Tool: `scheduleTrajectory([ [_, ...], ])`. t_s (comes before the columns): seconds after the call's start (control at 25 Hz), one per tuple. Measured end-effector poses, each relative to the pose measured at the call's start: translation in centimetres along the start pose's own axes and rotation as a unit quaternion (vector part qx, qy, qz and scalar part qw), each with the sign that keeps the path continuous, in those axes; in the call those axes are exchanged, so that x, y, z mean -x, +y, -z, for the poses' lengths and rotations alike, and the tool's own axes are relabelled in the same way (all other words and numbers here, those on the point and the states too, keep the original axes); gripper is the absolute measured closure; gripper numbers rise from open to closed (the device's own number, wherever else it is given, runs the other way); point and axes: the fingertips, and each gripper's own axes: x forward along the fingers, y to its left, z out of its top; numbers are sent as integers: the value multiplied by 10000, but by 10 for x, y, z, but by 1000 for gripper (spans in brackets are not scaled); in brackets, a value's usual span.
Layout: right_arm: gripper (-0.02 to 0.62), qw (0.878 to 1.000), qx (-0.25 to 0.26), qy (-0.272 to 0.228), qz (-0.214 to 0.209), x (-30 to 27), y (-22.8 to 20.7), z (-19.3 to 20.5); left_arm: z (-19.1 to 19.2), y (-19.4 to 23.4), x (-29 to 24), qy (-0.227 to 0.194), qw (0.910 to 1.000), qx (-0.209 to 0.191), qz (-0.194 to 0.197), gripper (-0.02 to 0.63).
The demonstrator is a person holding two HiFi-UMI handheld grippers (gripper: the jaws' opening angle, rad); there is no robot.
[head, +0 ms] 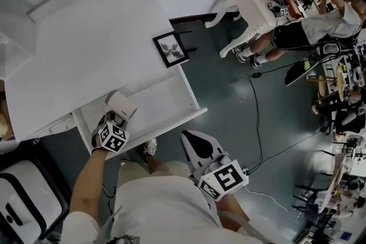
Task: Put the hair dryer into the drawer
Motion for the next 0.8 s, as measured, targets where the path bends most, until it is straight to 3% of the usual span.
scheduleTrajectory([
  [0.32,588,9999,-40,105,58,0,-4,3,8,0,-26,489,9970,-598,78,468],
  [0.6,588,9999,-39,104,96,4,-10,5,13,-2,-40,812,9926,-879,187,466],
  [0.8,588,9998,-90,133,100,4,-13,7,16,-9,-48,1103,9856,-1229,357,466],
])
